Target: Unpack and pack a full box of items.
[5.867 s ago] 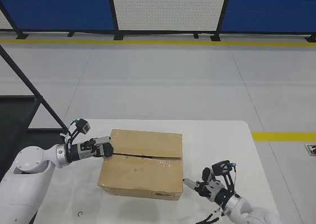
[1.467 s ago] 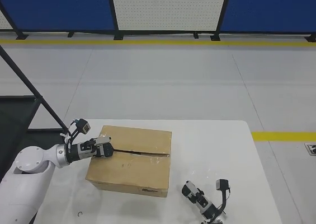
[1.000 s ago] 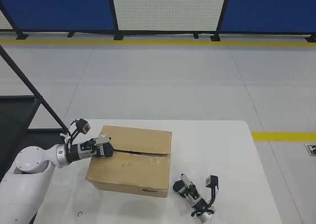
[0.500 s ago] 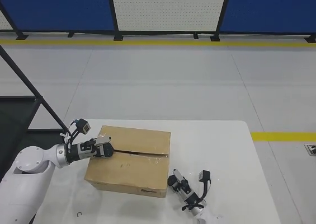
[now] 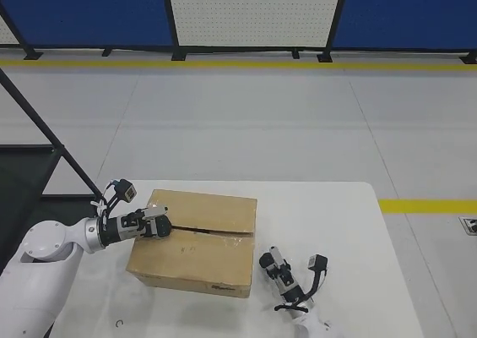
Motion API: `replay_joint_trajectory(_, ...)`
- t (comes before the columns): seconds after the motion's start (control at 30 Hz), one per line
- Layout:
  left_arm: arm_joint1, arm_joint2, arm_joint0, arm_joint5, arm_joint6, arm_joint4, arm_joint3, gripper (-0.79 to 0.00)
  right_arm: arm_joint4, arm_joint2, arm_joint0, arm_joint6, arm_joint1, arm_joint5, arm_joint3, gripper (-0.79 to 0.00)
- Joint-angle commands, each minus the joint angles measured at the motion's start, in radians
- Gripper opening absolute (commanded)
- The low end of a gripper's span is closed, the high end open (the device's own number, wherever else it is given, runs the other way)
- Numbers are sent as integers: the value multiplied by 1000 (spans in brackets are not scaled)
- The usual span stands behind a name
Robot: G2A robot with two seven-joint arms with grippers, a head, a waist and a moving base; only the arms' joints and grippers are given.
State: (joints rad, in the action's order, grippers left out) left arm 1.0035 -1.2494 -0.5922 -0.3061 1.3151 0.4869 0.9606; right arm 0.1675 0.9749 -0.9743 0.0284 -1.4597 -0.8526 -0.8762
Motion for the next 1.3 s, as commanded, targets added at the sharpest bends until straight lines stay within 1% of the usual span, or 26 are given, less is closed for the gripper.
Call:
replay_joint_trajectory(0.0,0,0,0,0,0,0,0,0,18,14,-5,7,-1,-12,-4,0)
replay_joint_trajectory(0.13,0,0,0,0,0,0,0,0,57,38,-12,6,-3,-18,-16,0)
replay_joint_trajectory(0.33,0,0,0,0,0,0,0,0,125,64,-11,-28,-6,25,-23,0)
replay_joint_trajectory(0.47,0,0,0,0,0,0,0,0,181,84,3,-25,-12,43,-12,0)
replay_joint_trajectory(0.57,0,0,0,0,0,0,0,0,240,99,8,-47,-16,47,-5,0)
replay_joint_trajectory(0.7,0,0,0,0,0,0,0,0,296,122,5,-92,-16,28,3,0)
replay_joint_trajectory(0.93,0,0,0,0,0,0,0,0,330,159,-6,-128,-17,-18,-2,0)
replay_joint_trajectory(1.03,0,0,0,0,0,0,0,0,336,173,-10,-141,-16,-23,-12,0)
replay_joint_trajectory(1.13,-1,-8,-24,6,-49,10,27,0,335,185,-15,-149,-15,-24,-21,0)
replay_joint_trajectory(1.27,-8,-36,-55,22,-63,37,57,0,326,200,-26,-152,-15,-28,-38,0)
